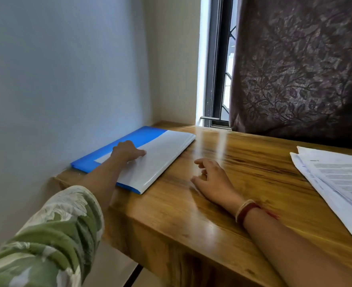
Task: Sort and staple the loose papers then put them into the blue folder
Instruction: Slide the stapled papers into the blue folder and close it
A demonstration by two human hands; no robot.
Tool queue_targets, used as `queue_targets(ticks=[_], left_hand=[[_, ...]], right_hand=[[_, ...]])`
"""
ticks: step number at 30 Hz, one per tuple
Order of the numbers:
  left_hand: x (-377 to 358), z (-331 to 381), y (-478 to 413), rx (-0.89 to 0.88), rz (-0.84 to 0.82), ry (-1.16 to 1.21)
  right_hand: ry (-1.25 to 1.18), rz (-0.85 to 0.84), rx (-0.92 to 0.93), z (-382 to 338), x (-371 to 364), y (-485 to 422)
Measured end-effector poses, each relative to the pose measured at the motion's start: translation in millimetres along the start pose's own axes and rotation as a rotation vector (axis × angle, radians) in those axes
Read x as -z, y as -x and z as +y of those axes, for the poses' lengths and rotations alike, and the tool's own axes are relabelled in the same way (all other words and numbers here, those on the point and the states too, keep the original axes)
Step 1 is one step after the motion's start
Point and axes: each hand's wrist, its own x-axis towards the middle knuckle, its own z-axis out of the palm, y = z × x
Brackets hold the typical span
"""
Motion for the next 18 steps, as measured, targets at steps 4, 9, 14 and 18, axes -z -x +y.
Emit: queue_targets(ticks=[4,9,14,18], left_hand=[[-1.0,24.4,14.5,-0.127,-0.125,0.192],[-19.1,66.2,54.3,-0.218,-0.259,0.284],[-43.1,106.4,96.7,-0.305,-0.330,0.309],[-43.6,136.9,121.2,-0.355,-0.448,0.199]], right_hand=[[-0.054,0.116,-0.031,1.0,1.7,-2.0],[-0.071,0.285,-0.123,12.1,28.9,-1.3],[-0.098,0.087,-0.266,32.5,64.8,17.0],[0.009,-0.001,-0.259,55.4,88.4,35.1]])
